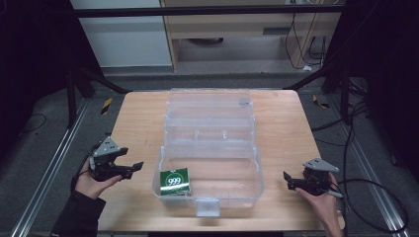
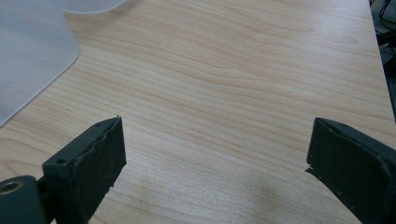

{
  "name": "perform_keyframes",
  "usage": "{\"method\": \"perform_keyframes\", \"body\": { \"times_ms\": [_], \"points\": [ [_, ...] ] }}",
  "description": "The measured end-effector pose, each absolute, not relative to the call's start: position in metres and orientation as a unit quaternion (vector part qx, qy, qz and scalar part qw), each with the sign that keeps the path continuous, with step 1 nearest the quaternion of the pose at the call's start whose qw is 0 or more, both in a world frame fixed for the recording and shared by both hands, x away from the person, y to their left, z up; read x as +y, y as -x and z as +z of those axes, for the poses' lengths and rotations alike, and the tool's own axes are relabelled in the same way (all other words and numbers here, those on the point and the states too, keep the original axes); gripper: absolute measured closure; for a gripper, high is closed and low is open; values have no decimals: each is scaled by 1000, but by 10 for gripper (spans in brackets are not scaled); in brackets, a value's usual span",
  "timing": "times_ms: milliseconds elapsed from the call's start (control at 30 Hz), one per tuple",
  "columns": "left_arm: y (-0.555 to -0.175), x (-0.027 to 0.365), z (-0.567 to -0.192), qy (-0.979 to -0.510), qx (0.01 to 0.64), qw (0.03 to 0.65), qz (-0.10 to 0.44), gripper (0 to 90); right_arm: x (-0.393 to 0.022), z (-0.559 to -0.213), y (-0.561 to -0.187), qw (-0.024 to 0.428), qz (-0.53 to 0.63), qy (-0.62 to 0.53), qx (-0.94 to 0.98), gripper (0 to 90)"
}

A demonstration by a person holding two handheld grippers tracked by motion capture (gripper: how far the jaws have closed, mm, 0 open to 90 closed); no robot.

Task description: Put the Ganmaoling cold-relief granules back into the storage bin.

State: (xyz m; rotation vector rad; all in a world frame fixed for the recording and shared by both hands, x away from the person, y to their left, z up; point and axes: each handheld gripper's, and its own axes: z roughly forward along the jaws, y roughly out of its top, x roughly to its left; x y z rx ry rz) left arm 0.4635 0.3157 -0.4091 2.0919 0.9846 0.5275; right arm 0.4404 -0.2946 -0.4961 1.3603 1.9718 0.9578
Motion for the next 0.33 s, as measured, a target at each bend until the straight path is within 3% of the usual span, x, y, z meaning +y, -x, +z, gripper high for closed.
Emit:
{"method": "perform_keyframes", "body": {
  "times_ms": [333],
  "points": [
    [-467,332,-436,-767,467,375,230,191,-296,-497,-441,280,353,-509,734,44]
  ]
}}
